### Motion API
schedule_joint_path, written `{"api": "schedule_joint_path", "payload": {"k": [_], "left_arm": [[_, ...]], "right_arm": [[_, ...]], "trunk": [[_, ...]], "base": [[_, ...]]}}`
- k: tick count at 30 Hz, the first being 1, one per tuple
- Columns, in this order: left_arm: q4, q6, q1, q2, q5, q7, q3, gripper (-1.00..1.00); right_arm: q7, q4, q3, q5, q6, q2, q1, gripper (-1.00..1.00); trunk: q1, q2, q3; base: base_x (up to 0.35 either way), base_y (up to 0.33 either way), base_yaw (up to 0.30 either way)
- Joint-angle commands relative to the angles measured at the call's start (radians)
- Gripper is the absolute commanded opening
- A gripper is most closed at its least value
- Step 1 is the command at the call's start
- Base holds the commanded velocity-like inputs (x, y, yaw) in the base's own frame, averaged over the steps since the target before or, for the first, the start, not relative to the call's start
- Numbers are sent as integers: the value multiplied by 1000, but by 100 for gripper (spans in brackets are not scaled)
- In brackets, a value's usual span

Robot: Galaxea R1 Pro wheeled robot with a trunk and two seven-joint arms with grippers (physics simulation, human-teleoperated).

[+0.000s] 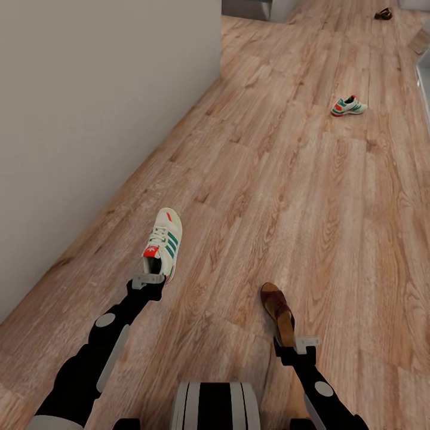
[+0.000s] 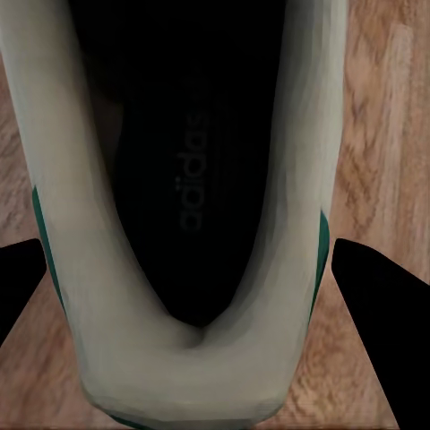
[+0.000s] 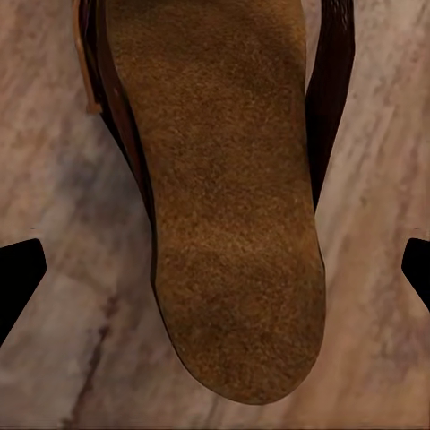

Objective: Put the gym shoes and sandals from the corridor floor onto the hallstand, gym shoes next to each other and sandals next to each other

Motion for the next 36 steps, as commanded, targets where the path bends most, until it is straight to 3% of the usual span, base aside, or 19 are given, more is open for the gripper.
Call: {"api": "schedule_joint_path", "payload": {"k": [1,10,18,24,36], "left_arm": [[-1,7,0,1,11,-1,0,-100],[0,6,0,1,11,1,1,-100],[0,5,0,1,11,2,1,-100],[0,5,0,1,11,3,1,-100],[0,5,0,1,11,3,1,-100]], "right_arm": [[-1,1,-2,5,-3,0,0,100],[-1,1,-2,5,-3,0,0,100],[-1,1,-1,5,-3,0,0,100],[-1,1,-2,5,-3,0,0,100],[-1,-1,-2,5,-3,0,0,100]], "trunk": [[0,0,-5],[4,-3,-46],[4,-3,-54],[7,-4,-78],[7,-4,-88]], "base": [[0,0,-2],[0,0,-31],[0,0,-22],[0,0,-2],[0,0,0]]}}
